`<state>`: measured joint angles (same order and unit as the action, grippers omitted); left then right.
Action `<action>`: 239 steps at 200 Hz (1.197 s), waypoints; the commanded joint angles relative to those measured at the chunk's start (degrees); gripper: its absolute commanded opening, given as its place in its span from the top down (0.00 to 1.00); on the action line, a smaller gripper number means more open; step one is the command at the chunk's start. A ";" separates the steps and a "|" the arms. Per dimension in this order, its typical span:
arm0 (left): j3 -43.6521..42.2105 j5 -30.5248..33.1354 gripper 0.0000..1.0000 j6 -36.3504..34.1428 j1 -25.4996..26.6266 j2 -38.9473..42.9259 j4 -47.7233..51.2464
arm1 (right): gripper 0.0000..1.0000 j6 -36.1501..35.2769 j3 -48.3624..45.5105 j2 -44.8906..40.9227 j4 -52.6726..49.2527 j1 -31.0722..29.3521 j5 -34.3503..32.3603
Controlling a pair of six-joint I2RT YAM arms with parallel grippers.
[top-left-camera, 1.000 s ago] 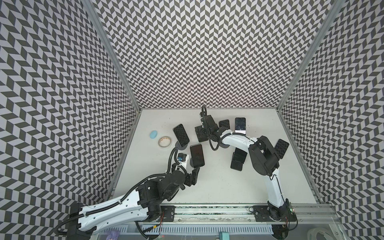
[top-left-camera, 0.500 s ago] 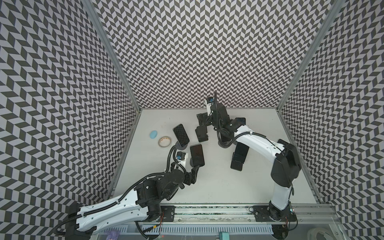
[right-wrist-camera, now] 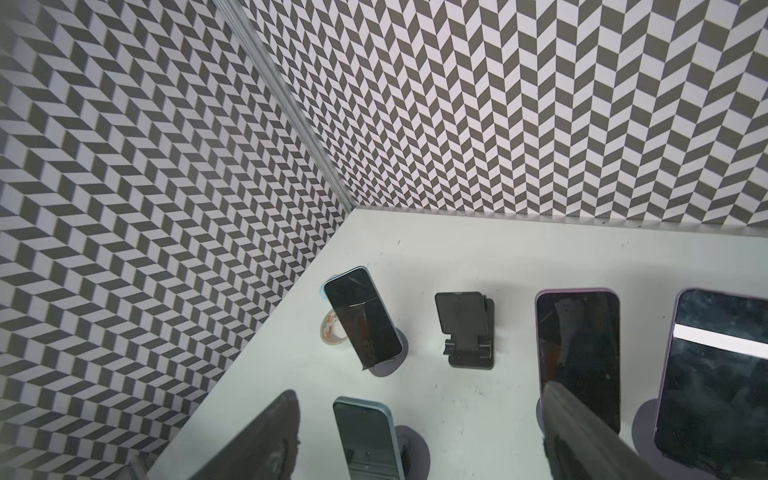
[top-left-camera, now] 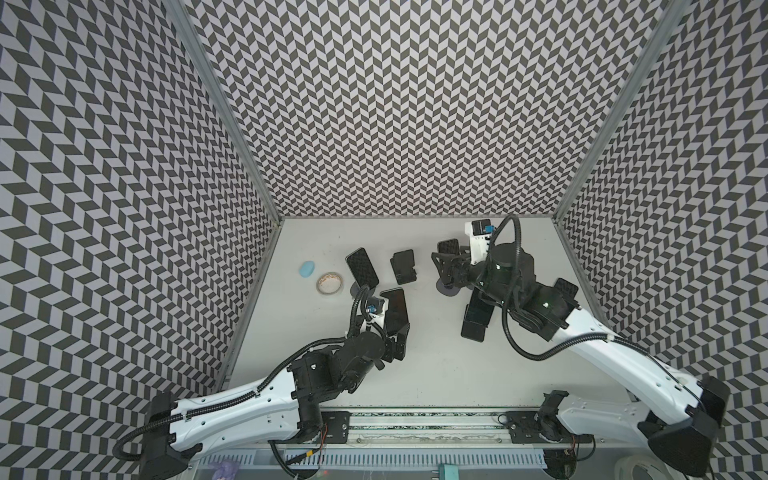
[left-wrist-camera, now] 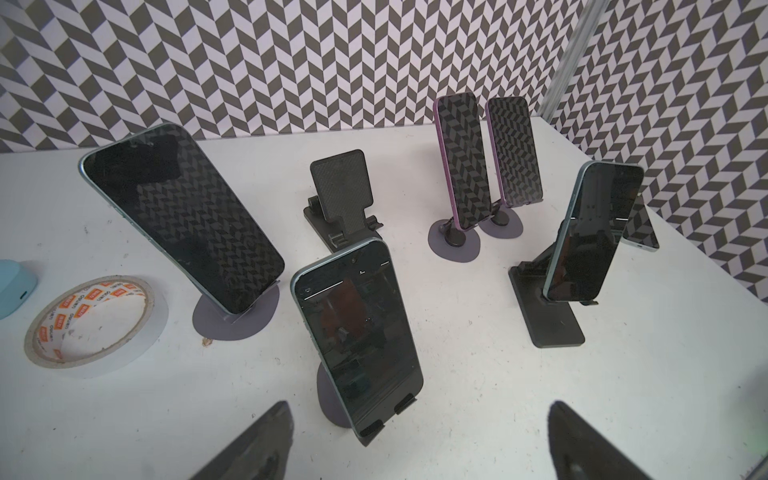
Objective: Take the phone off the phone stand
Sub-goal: 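Raise the right gripper and draw it back toward the robot, then reach the left gripper to the teal-framed phone on its round stand and close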
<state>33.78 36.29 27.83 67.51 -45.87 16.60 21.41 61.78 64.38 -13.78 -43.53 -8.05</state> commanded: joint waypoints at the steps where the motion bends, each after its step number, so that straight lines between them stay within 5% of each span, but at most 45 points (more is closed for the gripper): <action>1: 1.00 2.28 0.00 1.05 -0.53 -1.34 -2.71 | 0.13 5.57 -3.96 -5.49 0.05 -0.59 -0.37; 131: 2.97 9.25 0.00 15.84 -1.84 -9.55 -3.94 | 0.10 2.40 -8.39 -14.67 -3.37 -0.55 -5.23; 182: 17.73 16.79 0.00 30.38 -1.94 -26.12 15.47 | 0.09 1.69 -9.92 -15.49 -3.09 -0.58 -5.94; 239: 35.72 15.57 0.00 40.80 -3.53 -46.69 34.27 | 0.08 1.23 -10.94 -17.68 -3.43 -0.42 -7.36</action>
<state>64.29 49.89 61.17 64.86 -87.33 38.92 23.33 51.44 48.23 -18.92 -43.99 -13.85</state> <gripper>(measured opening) 0.998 0.916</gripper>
